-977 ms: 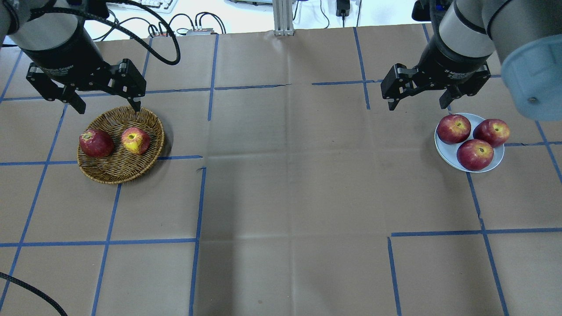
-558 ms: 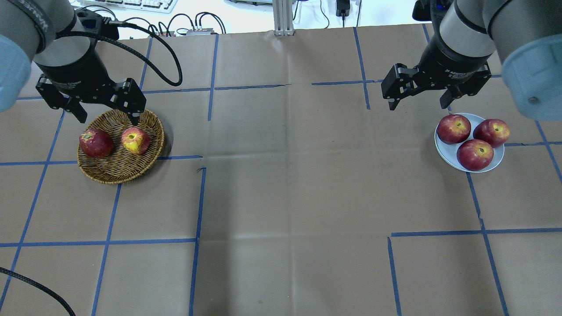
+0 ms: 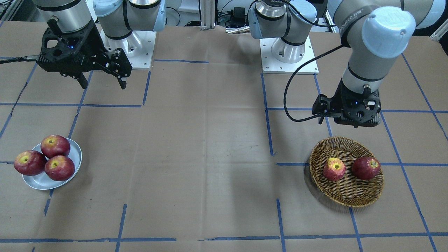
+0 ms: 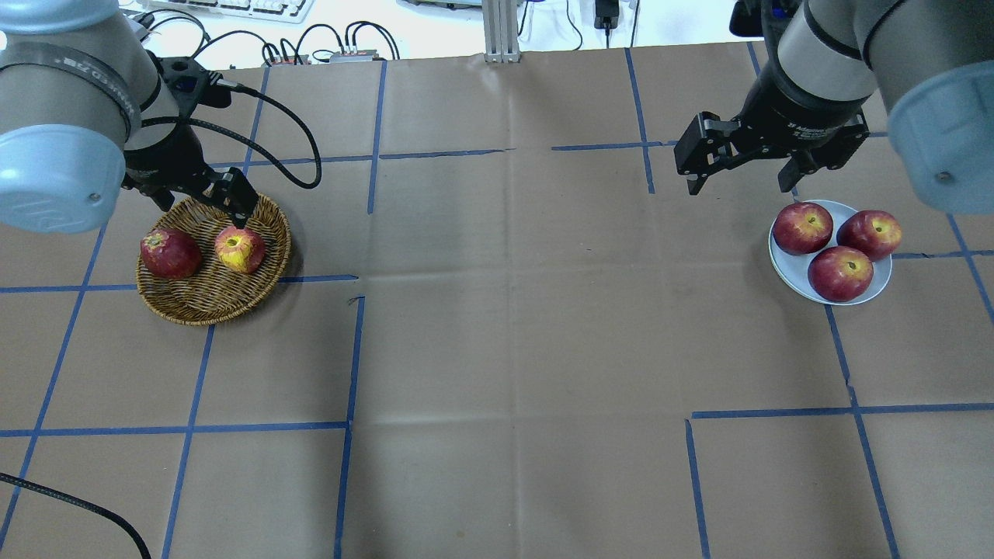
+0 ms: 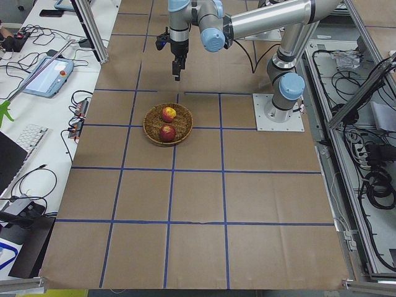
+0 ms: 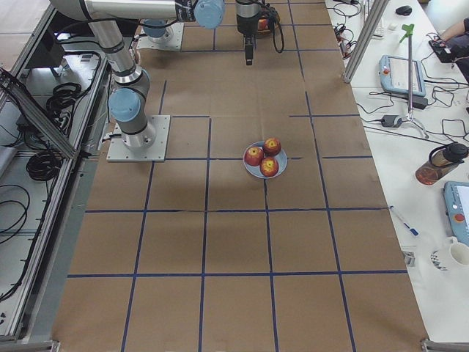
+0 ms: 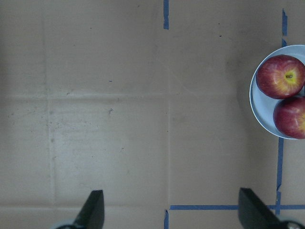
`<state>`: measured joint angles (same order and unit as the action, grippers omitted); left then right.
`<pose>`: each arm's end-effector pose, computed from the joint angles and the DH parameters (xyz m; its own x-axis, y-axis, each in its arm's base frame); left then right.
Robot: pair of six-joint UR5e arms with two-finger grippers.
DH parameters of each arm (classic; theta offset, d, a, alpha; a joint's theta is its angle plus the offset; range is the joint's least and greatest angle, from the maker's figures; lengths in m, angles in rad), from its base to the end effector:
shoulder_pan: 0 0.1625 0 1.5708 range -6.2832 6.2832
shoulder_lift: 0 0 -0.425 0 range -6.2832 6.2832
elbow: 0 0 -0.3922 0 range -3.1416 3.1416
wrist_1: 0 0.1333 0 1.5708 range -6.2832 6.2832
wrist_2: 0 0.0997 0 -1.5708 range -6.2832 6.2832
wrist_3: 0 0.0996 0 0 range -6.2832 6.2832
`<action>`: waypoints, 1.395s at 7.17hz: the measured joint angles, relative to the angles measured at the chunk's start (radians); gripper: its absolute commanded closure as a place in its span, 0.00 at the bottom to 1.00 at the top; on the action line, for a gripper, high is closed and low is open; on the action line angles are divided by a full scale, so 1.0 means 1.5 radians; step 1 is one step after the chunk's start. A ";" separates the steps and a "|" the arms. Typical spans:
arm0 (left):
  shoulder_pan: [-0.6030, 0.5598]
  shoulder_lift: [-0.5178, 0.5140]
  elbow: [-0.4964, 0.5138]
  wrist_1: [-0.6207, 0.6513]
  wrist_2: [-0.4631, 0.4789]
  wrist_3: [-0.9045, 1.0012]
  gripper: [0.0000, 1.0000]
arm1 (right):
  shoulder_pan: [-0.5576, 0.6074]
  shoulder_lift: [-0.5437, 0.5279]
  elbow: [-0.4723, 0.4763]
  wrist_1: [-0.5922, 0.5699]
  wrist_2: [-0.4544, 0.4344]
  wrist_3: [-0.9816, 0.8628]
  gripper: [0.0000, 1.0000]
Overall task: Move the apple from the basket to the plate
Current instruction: 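Lower the left gripper onto the red-yellow apple and close it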
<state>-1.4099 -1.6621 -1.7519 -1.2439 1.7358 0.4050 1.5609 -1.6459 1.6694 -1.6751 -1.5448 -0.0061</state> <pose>-0.0319 -0.5334 0.3875 -0.9566 0.2350 -0.1722 0.2361 0.9716 0.0146 0.1313 -0.4689 0.4859 -0.9997 0.0017 -0.0254 0.0038 0.9967 -0.0809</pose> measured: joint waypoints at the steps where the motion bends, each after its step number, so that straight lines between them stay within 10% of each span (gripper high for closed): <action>1: 0.008 -0.029 -0.004 0.037 -0.001 0.019 0.02 | 0.000 0.000 0.000 0.000 0.000 0.000 0.00; 10: 0.069 -0.217 -0.009 0.189 -0.046 0.129 0.03 | 0.000 0.000 0.001 0.000 0.000 0.000 0.00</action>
<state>-1.3064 -1.9875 -1.7651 -0.9608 1.6674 0.5980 1.5616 -1.6460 1.6703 -1.6751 -1.5447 -0.0061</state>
